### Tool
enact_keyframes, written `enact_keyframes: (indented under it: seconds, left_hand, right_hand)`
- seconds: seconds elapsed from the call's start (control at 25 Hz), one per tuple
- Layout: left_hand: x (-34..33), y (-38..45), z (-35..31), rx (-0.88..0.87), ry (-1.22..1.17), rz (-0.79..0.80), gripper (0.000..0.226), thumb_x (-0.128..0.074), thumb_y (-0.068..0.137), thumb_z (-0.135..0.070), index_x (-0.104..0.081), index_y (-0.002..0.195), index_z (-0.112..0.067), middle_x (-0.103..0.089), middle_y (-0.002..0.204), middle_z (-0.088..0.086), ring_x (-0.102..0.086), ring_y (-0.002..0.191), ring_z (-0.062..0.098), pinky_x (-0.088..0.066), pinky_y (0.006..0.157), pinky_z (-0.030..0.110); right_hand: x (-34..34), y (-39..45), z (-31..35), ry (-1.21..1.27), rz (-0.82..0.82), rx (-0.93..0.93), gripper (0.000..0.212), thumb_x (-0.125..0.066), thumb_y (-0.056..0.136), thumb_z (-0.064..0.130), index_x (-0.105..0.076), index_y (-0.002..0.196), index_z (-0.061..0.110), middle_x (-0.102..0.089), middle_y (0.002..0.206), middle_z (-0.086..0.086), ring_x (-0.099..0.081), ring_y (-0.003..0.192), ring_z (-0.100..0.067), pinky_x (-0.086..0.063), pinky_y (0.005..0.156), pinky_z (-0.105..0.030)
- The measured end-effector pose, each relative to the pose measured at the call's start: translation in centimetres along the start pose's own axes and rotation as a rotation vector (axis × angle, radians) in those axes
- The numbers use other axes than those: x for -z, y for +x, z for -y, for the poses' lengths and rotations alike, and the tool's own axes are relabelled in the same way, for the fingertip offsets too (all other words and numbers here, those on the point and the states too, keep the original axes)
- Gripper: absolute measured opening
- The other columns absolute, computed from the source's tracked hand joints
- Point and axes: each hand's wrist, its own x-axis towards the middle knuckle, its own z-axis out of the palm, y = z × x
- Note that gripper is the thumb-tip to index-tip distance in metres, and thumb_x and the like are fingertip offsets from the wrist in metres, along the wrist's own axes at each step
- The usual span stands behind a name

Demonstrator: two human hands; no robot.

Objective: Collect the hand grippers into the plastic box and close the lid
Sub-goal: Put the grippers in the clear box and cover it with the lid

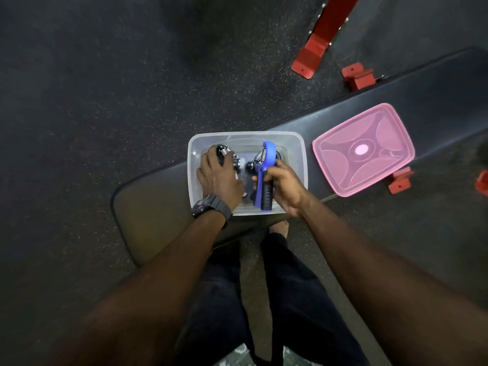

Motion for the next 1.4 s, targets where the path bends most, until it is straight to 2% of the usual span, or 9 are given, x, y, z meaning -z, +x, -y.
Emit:
enact_keyframes:
  seconds: [0.12,0.2,0.36,0.52,0.64,0.8,1.0,1.2,1.4]
  left_hand:
    - [0.1,-0.2,-0.3,-0.106,0.035,0.007,0.064,-0.071,0.074,-0.022,-0.052,0.136,-0.017,-0.035,0.153,0.017,-0.026,0.144,0.042,-0.031,0.108,0.053]
    - [0.1,-0.2,-0.7,-0.124,0.07,0.044,0.067,-0.07,0.076,-0.02,-0.048,0.139,-0.017,-0.034,0.154,0.016,-0.023,0.146,0.041,-0.028,0.11,0.053]
    - [-0.1,-0.2,-1.0,-0.146,0.089,0.071,0.067,-0.066,0.074,-0.013,-0.048,0.138,-0.015,-0.041,0.148,0.016,-0.03,0.141,0.041,-0.032,0.105,0.052]
    - [-0.7,-0.4,-0.8,-0.135,0.097,0.101,0.058,-0.059,0.078,-0.014,-0.049,0.136,-0.015,-0.044,0.145,0.015,-0.034,0.137,0.041,-0.032,0.103,0.052]
    - [-1.1,-0.4,-0.5,-0.154,0.126,0.107,0.061,-0.061,0.077,-0.015,-0.048,0.137,-0.014,-0.044,0.145,0.015,-0.035,0.136,0.04,-0.031,0.104,0.051]
    - [-0.9,-0.4,-0.6,-0.149,0.119,0.139,0.066,-0.064,0.075,-0.014,-0.047,0.138,-0.015,-0.043,0.146,0.013,-0.036,0.136,0.038,-0.03,0.105,0.05]
    - [1.1,-0.2,-1.1,-0.183,-0.013,-0.015,0.059,-0.063,0.081,-0.02,-0.049,0.138,-0.011,-0.051,0.141,0.015,-0.042,0.133,0.037,-0.037,0.107,0.052]
    - [3.3,-1.5,-1.3,-0.187,0.095,0.046,0.064,-0.058,0.088,-0.034,-0.04,0.144,-0.009,-0.043,0.149,0.017,-0.035,0.14,0.039,-0.034,0.109,0.055]
    - [2.3,-1.4,-1.4,-0.224,0.136,0.048,0.068,-0.057,0.086,-0.04,-0.041,0.143,-0.008,-0.045,0.146,0.02,-0.037,0.138,0.041,-0.035,0.107,0.056]
  right_hand:
    - [-0.1,0.9,0.0,0.0,-0.053,-0.005,0.009,-0.061,0.083,0.002,-0.068,0.083,0.009,-0.069,0.067,-0.002,-0.066,0.061,-0.014,-0.055,0.06,-0.024]
    - [0.5,2.0,-0.2,-0.169,-0.178,0.07,0.008,-0.065,0.076,0.004,-0.07,0.08,0.009,-0.069,0.072,-0.006,-0.064,0.066,-0.017,-0.053,0.066,-0.028]
    - [1.5,3.4,0.3,-0.365,-0.241,0.168,0.033,-0.071,0.077,0.003,-0.064,0.108,0.011,-0.072,0.097,-0.006,-0.067,0.081,-0.014,-0.055,0.073,-0.022]
    - [2.3,5.3,0.0,-0.508,-0.299,0.124,0.035,-0.067,0.068,0.017,-0.064,0.102,0.023,-0.074,0.1,-0.001,-0.071,0.096,-0.023,-0.058,0.088,-0.042]
    - [2.2,5.3,0.0,-0.81,-0.341,0.202,0.042,-0.064,0.08,0.016,-0.062,0.122,0.016,-0.07,0.115,-0.01,-0.065,0.108,-0.03,-0.046,0.082,-0.027]
    - [1.4,4.5,-0.4,-1.129,-0.446,0.298,0.061,-0.053,0.088,-0.001,-0.035,0.146,0.001,-0.048,0.138,-0.022,-0.053,0.12,-0.041,-0.04,0.097,-0.042]
    - [2.1,1.7,0.8,-1.266,-0.333,0.539,0.056,-0.056,0.086,0.005,-0.047,0.141,0.01,-0.044,0.149,-0.012,-0.049,0.129,-0.036,-0.046,0.097,-0.045]
    - [2.4,-0.4,-0.2,-1.522,-0.106,0.628,0.066,-0.067,0.075,0.014,-0.05,0.137,0.002,-0.047,0.143,-0.027,-0.047,0.13,-0.044,-0.043,0.106,-0.05]
    - [2.6,0.3,-1.7,-1.572,-0.036,0.559,0.072,-0.039,0.075,0.03,-0.045,0.143,0.006,-0.046,0.145,-0.023,-0.046,0.131,-0.04,-0.039,0.109,-0.048]
